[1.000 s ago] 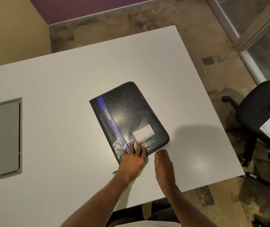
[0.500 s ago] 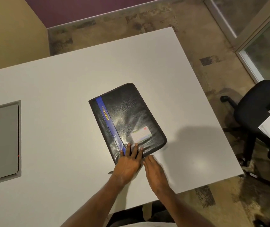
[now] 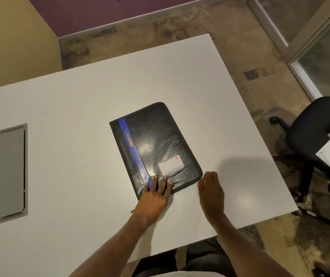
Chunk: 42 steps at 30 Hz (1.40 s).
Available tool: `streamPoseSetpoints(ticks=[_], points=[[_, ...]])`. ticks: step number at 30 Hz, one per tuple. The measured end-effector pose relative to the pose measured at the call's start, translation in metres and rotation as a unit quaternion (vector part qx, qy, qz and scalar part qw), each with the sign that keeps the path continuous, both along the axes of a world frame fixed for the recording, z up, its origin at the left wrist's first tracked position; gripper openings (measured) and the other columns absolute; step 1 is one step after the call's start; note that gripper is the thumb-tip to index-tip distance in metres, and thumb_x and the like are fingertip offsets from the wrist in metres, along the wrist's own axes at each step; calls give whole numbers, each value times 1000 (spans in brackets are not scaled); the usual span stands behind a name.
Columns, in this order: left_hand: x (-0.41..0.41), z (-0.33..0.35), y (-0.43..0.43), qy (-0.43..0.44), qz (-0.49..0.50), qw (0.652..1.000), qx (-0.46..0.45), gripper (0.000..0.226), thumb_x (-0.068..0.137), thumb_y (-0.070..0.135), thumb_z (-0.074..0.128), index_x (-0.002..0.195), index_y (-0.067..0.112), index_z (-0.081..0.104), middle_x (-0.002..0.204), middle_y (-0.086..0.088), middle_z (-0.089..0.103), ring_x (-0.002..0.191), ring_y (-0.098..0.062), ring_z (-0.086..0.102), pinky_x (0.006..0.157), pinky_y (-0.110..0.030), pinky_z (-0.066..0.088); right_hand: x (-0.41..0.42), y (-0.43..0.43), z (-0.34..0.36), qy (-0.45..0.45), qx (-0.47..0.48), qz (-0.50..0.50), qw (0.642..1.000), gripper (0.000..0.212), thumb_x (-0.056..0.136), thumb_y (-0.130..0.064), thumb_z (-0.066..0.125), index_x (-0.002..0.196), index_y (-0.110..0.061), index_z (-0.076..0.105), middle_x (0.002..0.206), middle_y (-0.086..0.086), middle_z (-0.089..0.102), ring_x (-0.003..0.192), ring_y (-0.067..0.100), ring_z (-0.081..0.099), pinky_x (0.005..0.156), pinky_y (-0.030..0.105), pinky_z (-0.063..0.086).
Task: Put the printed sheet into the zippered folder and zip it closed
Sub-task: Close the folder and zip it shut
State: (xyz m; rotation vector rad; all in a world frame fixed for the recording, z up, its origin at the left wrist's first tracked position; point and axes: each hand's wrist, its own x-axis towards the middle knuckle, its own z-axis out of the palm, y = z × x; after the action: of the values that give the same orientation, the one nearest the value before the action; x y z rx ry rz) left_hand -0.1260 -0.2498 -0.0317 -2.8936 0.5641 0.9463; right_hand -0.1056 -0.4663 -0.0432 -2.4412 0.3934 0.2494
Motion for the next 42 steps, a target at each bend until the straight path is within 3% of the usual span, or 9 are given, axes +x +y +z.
streamPoseSetpoints(ticks=[3, 7, 12, 17, 24, 30, 33, 37, 42], points=[[-3, 0, 0, -9, 9, 1000, -6, 75, 68, 13, 92, 137, 6, 63, 142, -19, 62, 124, -52, 62, 79, -63, 60, 14, -10, -1, -24, -5, 3, 1000, 13, 102, -17, 47, 100, -11, 58, 101, 8, 57, 85, 31, 56, 72, 40, 50], [-8, -5, 3, -17, 15, 1000, -15, 77, 66, 15, 94, 136, 6, 64, 141, -20, 63, 124, -54, 61, 81, -66, 59, 41, -21, -8, -41, -6, 22, 999, 20, 99, -21, 58, 82, -28, 51, 91, -7, 50, 74, 20, 53, 66, 26, 40], [-13, -13, 6, -24, 29, 997, -62, 84, 65, 18, 94, 139, 6, 55, 143, -21, 61, 127, -55, 59, 83, -68, 57, 87, -21, -15, -80, -31, 93, 992, 12, 95, -28, 66, 87, -25, 58, 93, -5, 59, 72, 27, 62, 64, 39, 51], [-13, -26, 9, -22, 69, 991, -110, 53, 88, 12, 42, 138, 5, 56, 143, -20, 62, 126, -55, 59, 84, -68, 57, 131, -8, -19, -147, -17, 142, 979, 14, 95, -24, 70, 87, -22, 58, 89, -4, 57, 66, 25, 58, 60, 39, 48], [-17, -28, 17, -14, 166, 965, -202, 50, 108, 9, 26, 131, 9, 71, 140, -17, 66, 123, -50, 63, 83, -65, 59, 194, 18, -25, -151, -69, 192, 967, 20, 95, -28, 68, 82, -20, 55, 85, -2, 55, 62, 29, 55, 59, 40, 50], [-24, -31, 20, -83, 201, 948, -232, 43, 111, 11, 30, 124, 12, 71, 134, -14, 70, 119, -46, 67, 83, -66, 59, 248, 39, -25, -147, -82, 225, 960, 18, 94, -27, 67, 83, -22, 53, 84, -3, 54, 62, 28, 55, 59, 40, 50], [-31, -42, 18, -140, 179, 948, -224, 29, 106, 21, 48, 128, 15, 66, 136, -11, 69, 123, -44, 65, 92, -65, 56, 274, 49, -21, -146, -78, 236, 957, 18, 93, -23, 68, 82, -22, 54, 83, -3, 53, 63, 24, 54, 60, 38, 48], [-30, -69, 24, -270, 89, 945, -160, 36, 99, 39, 58, 131, 22, 61, 138, -5, 68, 131, -40, 57, 109, -61, 37, 308, 59, -16, -128, -68, 261, 954, 16, 92, -22, 67, 81, -21, 55, 82, -4, 54, 66, 22, 55, 61, 36, 46], [-30, -76, 25, -235, 41, 965, -111, 30, 105, 43, 49, 132, 30, 54, 139, 0, 57, 132, -36, 52, 125, -62, 16, 343, 69, -15, -46, -47, 296, 953, 16, 91, -23, 67, 80, -22, 55, 76, -4, 57, 69, 18, 55, 66, 36, 45]])
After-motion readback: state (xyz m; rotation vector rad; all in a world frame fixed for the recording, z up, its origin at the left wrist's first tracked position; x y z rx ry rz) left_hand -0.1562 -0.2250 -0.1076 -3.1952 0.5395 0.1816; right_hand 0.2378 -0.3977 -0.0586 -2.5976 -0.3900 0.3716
